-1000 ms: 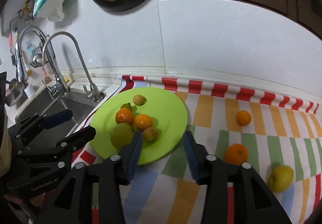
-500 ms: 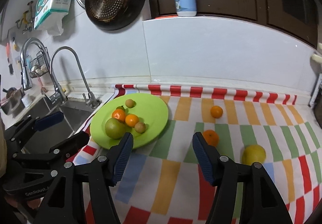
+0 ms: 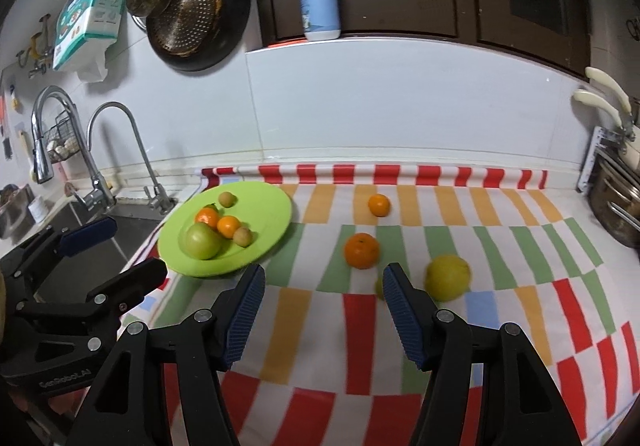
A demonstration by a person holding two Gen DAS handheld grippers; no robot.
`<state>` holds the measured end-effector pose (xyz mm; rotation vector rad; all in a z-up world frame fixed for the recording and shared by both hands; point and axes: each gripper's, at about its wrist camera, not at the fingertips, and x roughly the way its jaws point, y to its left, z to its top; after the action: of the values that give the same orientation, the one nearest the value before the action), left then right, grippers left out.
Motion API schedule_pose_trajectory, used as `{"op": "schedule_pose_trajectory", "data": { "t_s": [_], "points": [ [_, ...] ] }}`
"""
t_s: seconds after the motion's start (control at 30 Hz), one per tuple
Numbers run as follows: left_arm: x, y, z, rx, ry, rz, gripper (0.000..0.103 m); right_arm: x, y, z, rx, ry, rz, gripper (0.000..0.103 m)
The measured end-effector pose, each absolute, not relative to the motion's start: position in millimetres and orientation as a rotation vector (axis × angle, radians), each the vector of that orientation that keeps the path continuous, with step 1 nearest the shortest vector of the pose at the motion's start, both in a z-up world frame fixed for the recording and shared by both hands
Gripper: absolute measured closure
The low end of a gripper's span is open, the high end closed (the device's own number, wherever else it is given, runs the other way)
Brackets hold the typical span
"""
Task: Organize fruits
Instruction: 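Move both open tools back toward the remaining fruits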
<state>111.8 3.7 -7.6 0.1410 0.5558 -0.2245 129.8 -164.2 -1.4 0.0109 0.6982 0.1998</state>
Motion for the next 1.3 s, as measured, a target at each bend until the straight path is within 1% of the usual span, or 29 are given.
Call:
{"op": "schedule_pose_trajectory", "data": {
  "t_s": [0.5, 1.3],
  "points": [
    [136, -36, -21, 0.174, 0.579, -0.312, 0.022, 137, -208, -12, 0.021, 0.723, 0.079, 0.041],
    [195, -95, -72, 0.234, 0.662, -0.506, 0.023, 185, -253, -71, 0.061, 0.843, 0.015, 0.041]
  ]
}}
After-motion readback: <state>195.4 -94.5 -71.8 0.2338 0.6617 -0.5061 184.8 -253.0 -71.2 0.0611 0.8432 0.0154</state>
